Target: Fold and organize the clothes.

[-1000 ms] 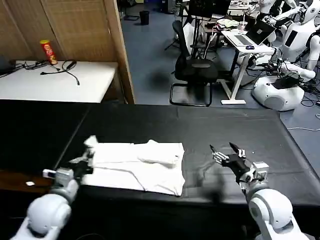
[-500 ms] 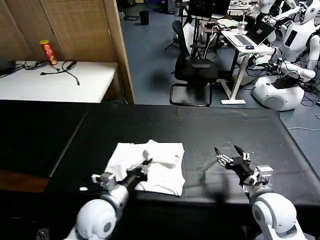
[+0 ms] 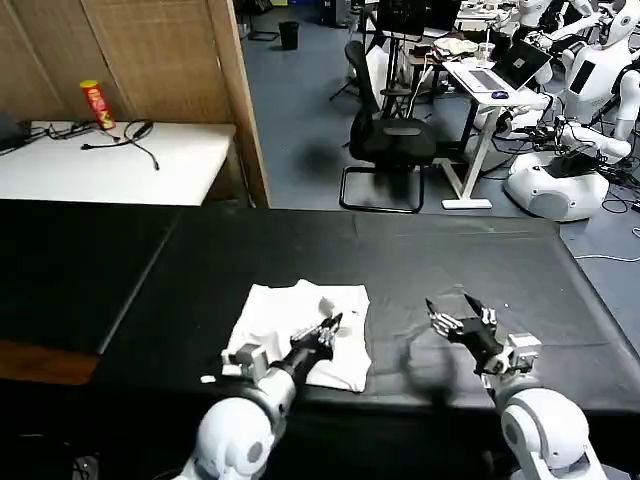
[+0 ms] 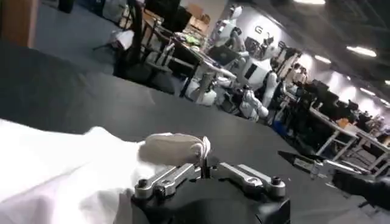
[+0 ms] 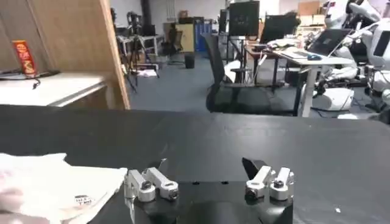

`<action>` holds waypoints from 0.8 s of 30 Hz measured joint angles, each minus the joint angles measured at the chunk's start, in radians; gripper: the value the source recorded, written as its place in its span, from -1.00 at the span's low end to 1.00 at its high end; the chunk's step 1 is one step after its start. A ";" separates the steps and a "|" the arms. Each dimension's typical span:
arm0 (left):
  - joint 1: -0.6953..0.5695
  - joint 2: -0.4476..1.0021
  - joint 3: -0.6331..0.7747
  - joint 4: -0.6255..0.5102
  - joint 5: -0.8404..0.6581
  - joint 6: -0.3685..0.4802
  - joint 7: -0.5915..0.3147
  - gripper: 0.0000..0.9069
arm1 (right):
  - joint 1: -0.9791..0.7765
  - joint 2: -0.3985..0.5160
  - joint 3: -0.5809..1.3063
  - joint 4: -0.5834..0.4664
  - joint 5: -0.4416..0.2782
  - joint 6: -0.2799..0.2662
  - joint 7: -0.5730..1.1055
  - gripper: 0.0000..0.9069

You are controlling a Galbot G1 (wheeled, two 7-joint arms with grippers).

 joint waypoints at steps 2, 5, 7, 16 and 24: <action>0.004 -0.010 0.002 0.013 0.023 -0.007 0.014 0.94 | 0.000 -0.003 -0.009 -0.003 0.000 0.000 -0.006 0.94; 0.008 -0.026 0.014 0.032 0.032 -0.014 0.022 0.94 | 0.003 -0.009 -0.023 -0.008 -0.002 0.002 -0.012 0.94; 0.012 -0.043 0.022 0.043 0.031 -0.010 0.009 0.94 | 0.005 -0.016 -0.034 -0.009 -0.001 0.003 -0.018 0.94; 0.032 -0.108 -0.007 -0.014 -0.089 0.028 -0.035 0.94 | 0.062 -0.061 -0.125 -0.047 0.038 -0.004 -0.035 0.94; 0.037 0.018 -0.139 -0.049 0.106 -0.057 0.028 0.94 | 0.195 -0.062 -0.323 -0.119 0.007 -0.015 -0.050 0.94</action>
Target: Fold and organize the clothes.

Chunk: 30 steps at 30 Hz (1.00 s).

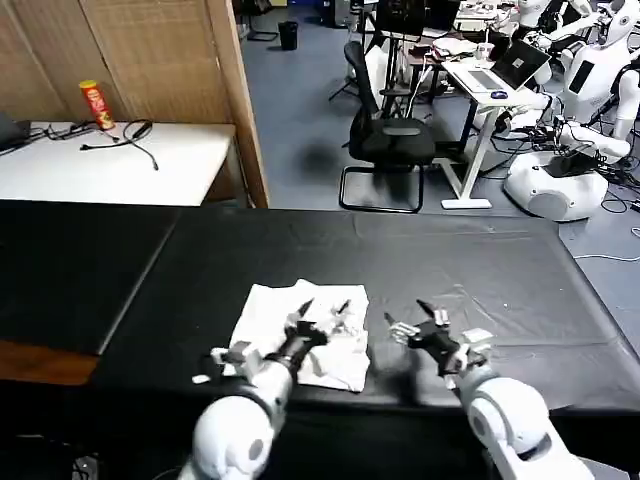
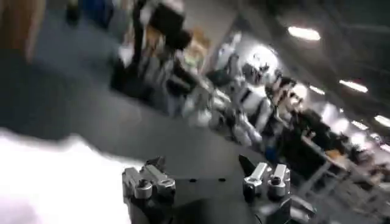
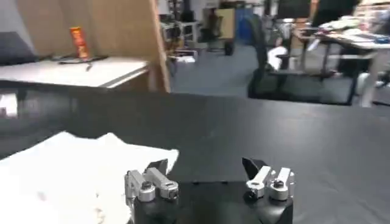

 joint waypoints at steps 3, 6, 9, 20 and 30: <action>0.012 0.048 -0.053 0.009 0.022 -0.005 0.000 0.94 | 0.056 0.005 -0.067 -0.026 -0.026 -0.007 -0.006 0.94; 0.024 0.064 -0.079 0.013 0.054 -0.012 0.005 0.94 | 0.110 0.013 -0.125 -0.061 -0.069 -0.013 -0.005 0.94; 0.038 0.066 -0.095 0.017 0.080 -0.019 0.009 0.94 | 0.153 0.025 -0.167 -0.097 -0.111 -0.022 0.006 0.94; 0.060 0.061 -0.127 0.029 0.092 -0.026 0.010 0.94 | 0.179 0.041 -0.116 -0.174 -0.232 -0.035 0.077 0.94; 0.060 0.065 -0.137 0.035 0.093 -0.029 0.010 0.94 | 0.067 -0.021 -0.062 -0.027 -0.103 0.043 -0.025 0.94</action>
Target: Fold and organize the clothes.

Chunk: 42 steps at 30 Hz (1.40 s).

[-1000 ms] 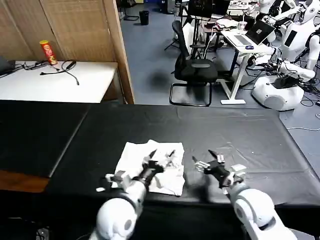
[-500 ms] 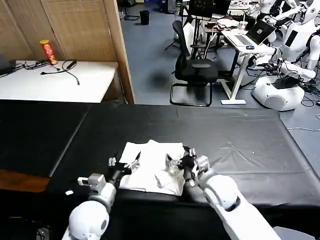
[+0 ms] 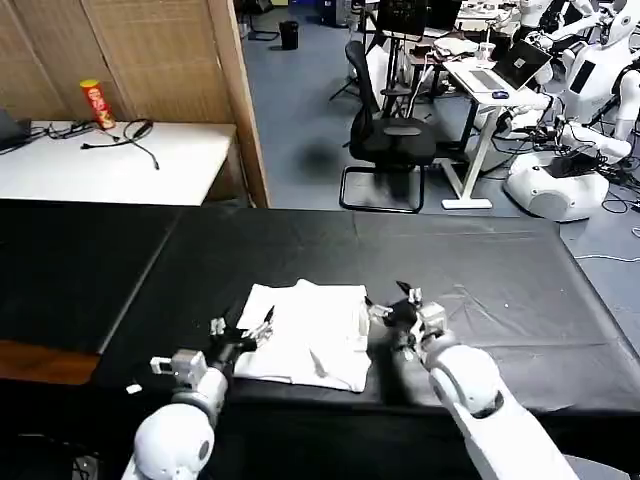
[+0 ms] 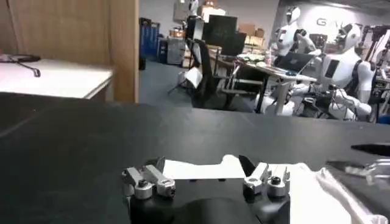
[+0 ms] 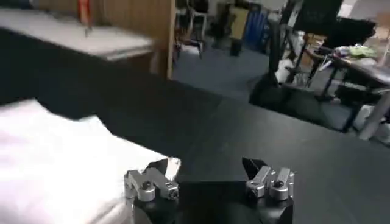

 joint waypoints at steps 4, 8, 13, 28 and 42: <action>0.007 0.003 -0.012 0.004 0.000 -0.001 0.000 0.94 | -0.064 -0.069 -0.034 0.074 -0.048 0.060 -0.095 0.94; 0.013 0.003 -0.019 0.010 0.000 -0.002 0.000 0.94 | -0.098 -0.140 -0.082 0.117 -0.095 0.097 -0.153 0.94; 0.016 -0.002 -0.020 0.011 0.000 -0.002 0.000 0.94 | -0.102 -0.192 -0.137 0.126 -0.124 0.101 -0.164 0.94; 0.044 -0.005 -0.050 0.006 -0.001 -0.011 0.001 0.94 | -0.101 -0.183 -0.215 0.094 -0.248 0.136 -0.162 -0.81; 0.030 -0.008 -0.056 0.017 -0.005 -0.018 0.002 0.94 | -0.185 -0.232 -0.147 0.173 -0.216 0.103 -0.128 0.94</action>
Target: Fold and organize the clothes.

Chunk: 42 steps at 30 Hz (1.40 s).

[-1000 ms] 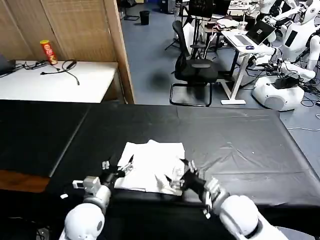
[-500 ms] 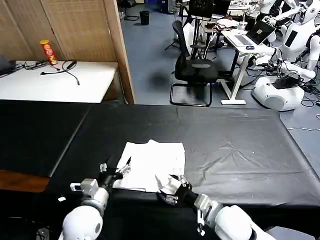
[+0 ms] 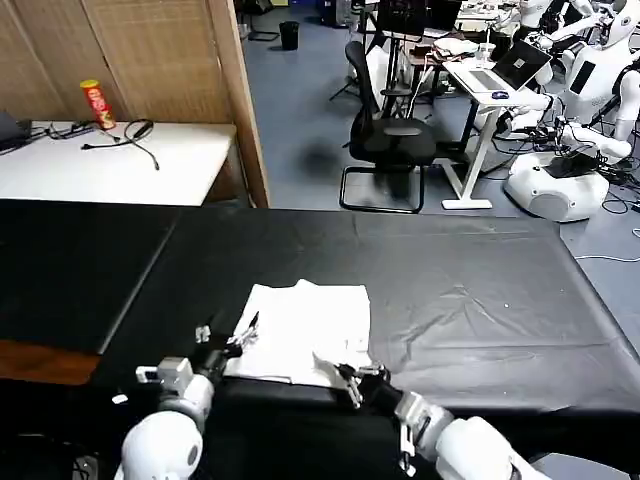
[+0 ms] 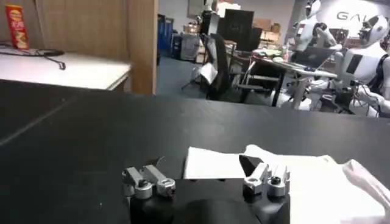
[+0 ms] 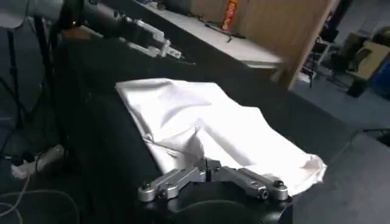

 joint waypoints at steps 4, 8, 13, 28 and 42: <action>-0.012 0.001 -0.003 0.018 -0.005 -0.005 0.005 0.94 | -0.072 -0.020 0.052 0.051 0.015 -0.032 0.022 0.94; -0.020 0.002 -0.014 0.036 -0.013 -0.007 0.008 0.94 | -0.154 -0.032 0.124 0.100 0.043 -0.068 0.029 0.94; -0.039 -0.003 -0.016 0.062 -0.024 -0.012 0.012 0.94 | -0.258 -0.027 0.218 0.139 0.091 -0.067 0.068 0.94; -0.016 -0.010 -0.014 0.076 -0.012 -0.024 0.019 0.94 | -0.132 0.012 0.139 0.064 -0.061 0.046 -0.017 0.44; -0.004 -0.019 -0.015 0.073 -0.001 -0.030 0.018 0.94 | -0.049 0.029 0.048 -0.024 -0.101 0.085 -0.043 -0.96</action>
